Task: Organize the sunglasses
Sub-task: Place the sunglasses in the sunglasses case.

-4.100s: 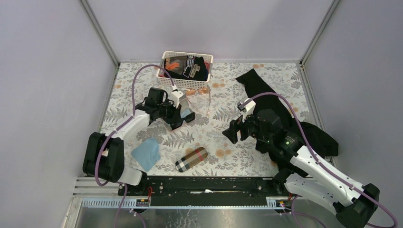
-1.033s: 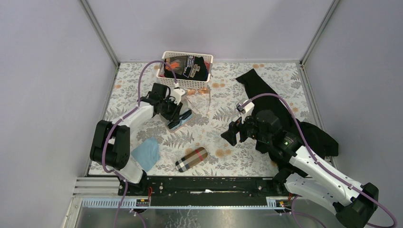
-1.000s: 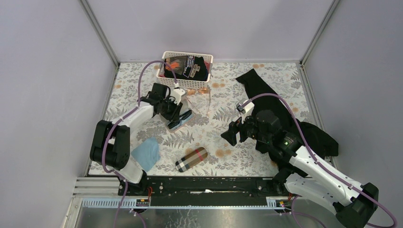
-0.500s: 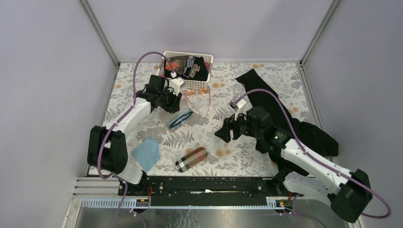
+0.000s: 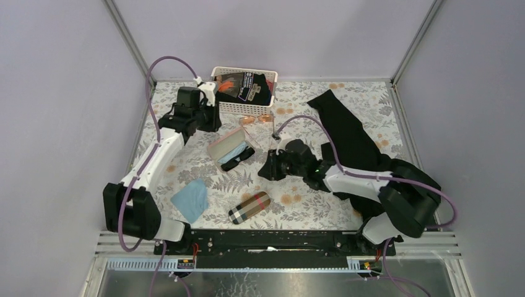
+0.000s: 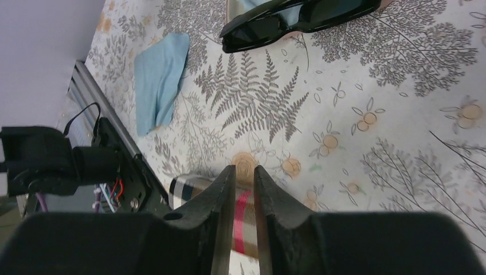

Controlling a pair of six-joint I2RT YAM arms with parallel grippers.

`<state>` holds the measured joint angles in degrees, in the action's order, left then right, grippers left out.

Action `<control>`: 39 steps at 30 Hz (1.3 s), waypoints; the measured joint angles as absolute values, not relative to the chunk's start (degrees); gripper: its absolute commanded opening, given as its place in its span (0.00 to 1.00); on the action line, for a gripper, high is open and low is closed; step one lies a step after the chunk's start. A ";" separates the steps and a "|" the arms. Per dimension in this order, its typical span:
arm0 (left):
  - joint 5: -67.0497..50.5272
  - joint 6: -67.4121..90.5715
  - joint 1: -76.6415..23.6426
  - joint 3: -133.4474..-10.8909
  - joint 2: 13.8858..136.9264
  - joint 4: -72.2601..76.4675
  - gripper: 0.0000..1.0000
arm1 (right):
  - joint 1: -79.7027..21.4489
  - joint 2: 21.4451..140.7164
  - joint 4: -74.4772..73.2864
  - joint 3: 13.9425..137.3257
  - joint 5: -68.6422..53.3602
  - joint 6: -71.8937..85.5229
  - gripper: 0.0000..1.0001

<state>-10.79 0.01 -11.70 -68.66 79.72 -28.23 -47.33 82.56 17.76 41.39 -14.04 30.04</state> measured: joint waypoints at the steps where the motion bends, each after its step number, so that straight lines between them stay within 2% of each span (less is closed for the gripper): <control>1: -9.89 1.50 -10.66 -68.95 80.66 -28.14 0.39 | -48.12 84.86 19.20 42.28 -13.34 31.42 0.28; 13: -5.61 9.67 -4.12 -69.23 87.79 -27.49 0.39 | -49.15 101.65 27.16 48.31 -7.51 46.61 0.42; 23: -9.23 11.92 -2.74 -72.34 100.62 -26.17 0.37 | -49.15 112.55 33.52 53.54 -6.90 57.21 0.42; 39: -15.05 13.21 -2.72 -71.55 101.54 -23.14 0.36 | -49.15 118.65 36.16 59.22 -6.92 61.67 0.41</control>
<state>-15.05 13.21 -2.72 -71.55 101.54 -23.14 -49.15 118.65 36.16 59.22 -6.92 61.67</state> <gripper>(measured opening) 0.368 0.412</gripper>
